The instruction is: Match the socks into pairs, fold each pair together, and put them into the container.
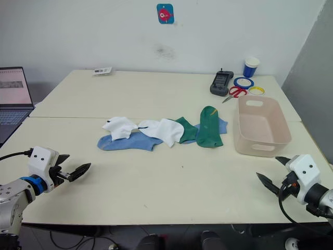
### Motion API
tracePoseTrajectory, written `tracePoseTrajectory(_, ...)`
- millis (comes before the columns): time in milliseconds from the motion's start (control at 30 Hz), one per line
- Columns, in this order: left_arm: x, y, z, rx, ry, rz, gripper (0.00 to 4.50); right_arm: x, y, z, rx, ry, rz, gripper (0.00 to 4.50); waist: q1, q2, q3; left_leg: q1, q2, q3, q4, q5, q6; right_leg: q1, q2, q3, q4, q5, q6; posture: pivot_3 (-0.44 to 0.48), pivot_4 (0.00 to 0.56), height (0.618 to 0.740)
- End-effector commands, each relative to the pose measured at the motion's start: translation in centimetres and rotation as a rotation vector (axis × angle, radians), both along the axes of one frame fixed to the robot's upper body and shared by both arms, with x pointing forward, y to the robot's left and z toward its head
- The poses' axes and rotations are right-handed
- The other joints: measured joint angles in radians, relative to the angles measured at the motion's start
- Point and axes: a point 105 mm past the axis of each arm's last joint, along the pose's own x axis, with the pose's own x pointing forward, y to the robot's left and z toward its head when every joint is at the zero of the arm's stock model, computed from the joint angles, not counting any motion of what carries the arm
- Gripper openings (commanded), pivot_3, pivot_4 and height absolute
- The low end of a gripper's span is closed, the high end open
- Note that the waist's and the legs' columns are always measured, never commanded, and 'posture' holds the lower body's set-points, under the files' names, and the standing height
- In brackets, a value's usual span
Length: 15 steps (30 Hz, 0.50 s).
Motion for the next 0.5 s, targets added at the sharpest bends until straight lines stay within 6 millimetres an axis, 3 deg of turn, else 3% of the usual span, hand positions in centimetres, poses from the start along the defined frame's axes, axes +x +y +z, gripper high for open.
tracePoseTrajectory(33, 0.1, 0.0, 1.0, 0.017, -0.034, -0.007, 4.47, -0.1, 0.0, 1.1, -0.007, -0.042, 0.005, 4.5, 0.0, 0.0, 0.0, 0.0, 0.0, 0.0, 0.0, 0.0, 0.0, 0.0, 0.0, 0.0, 0.0, 0.0, 0.0, 0.0, 0.15, 0.732)
tracePoseTrajectory(367, 0.4, 0.1, 2.0, -0.035, -0.098, -0.065, 4.47, -0.4, 0.2, 1.0, -0.005, -0.044, 0.007, 4.5, 0.0, 0.0, 0.0, 0.0, 0.0, 0.0, 0.0, 0.0, 0.0, 0.0, 0.0, 0.0, 0.0, 0.0, 0.0, 0.0, 0.15, 0.732)
tracePoseTrajectory(500, -0.1, 0.0, 1.6, -0.096, -0.045, -0.126, 4.47, -0.7, 0.2, 1.1, 0.039, -0.047, -0.001, 4.5, -0.001, 0.0, 0.0, 0.0, 0.0, 0.0, 0.0, 0.0, 0.0, 0.0, 0.0, 0.0, 0.0, 0.0, 0.0, 0.0, 0.15, 0.732)
